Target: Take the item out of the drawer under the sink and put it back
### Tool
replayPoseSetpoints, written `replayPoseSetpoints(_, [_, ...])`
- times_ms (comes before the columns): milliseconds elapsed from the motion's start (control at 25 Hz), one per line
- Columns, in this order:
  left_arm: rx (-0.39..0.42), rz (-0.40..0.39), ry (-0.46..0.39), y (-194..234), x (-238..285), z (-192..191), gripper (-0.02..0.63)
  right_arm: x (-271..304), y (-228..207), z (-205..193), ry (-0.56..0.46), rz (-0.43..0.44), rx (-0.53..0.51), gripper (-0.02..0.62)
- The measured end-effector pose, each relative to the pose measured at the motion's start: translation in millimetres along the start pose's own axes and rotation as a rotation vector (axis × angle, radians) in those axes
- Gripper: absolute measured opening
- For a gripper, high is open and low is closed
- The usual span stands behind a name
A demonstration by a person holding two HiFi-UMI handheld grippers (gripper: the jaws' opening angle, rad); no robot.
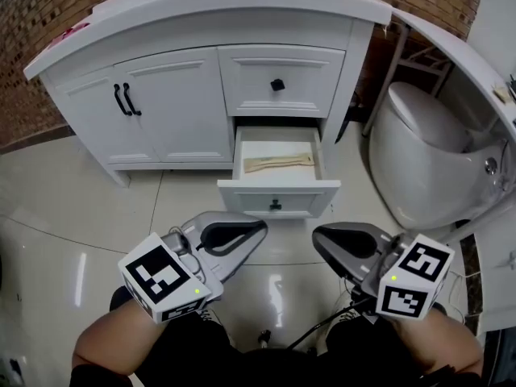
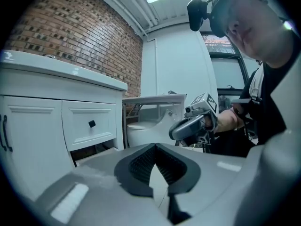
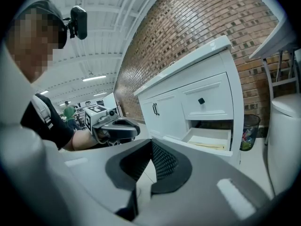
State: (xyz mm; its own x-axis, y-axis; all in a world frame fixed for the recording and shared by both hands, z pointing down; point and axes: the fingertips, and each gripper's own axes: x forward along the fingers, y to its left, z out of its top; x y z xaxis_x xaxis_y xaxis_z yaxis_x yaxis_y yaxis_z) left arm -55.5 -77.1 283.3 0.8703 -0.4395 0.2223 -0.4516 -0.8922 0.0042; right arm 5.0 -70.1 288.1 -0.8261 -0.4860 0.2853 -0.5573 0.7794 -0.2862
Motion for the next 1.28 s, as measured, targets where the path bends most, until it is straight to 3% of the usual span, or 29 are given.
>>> replayPoseSetpoints(120, [0.035, 0.042, 0.012, 13, -1, 0, 0.005, 3, 0, -2, 0.006, 0.004, 0.004, 0.003])
replayPoseSetpoints(320, [0.184, 0.168, 0.061, 57, 2, 1, 0.005, 8, -1, -5, 0.022, 0.005, 0.004, 0.003])
replayPoseSetpoints(400, [0.197, 0.198, 0.072, 74, 5, 6, 0.005, 10, 0, -6, 0.025, 0.009, 0.004, 0.003])
replayPoseSetpoints(480, [0.186, 0.212, 0.073, 88, 9, 15, 0.006, 12, 1, -7, 0.029, 0.016, 0.003, 0.003])
replayPoseSetpoints(680, [0.269, 0.233, 0.118, 133, 41, 24, 0.021, 12, 7, -11, 0.044, 0.047, 0.002, 0.003])
replayPoseSetpoints(1000, [0.456, 0.186, 0.270, 187, 129, -12, 0.043, 11, 1, -8, 0.035, 0.056, 0.031, 0.003])
replayPoseSetpoints(1160, [0.458, 0.067, 0.411, 195, 170, -50, 0.069, 12, -7, -8, 0.033, 0.054, 0.063, 0.003])
replayPoseSetpoints(1280, [0.447, 0.024, 0.521, 209, 190, -79, 0.083, 11, -11, -5, 0.025, 0.055, 0.083, 0.003])
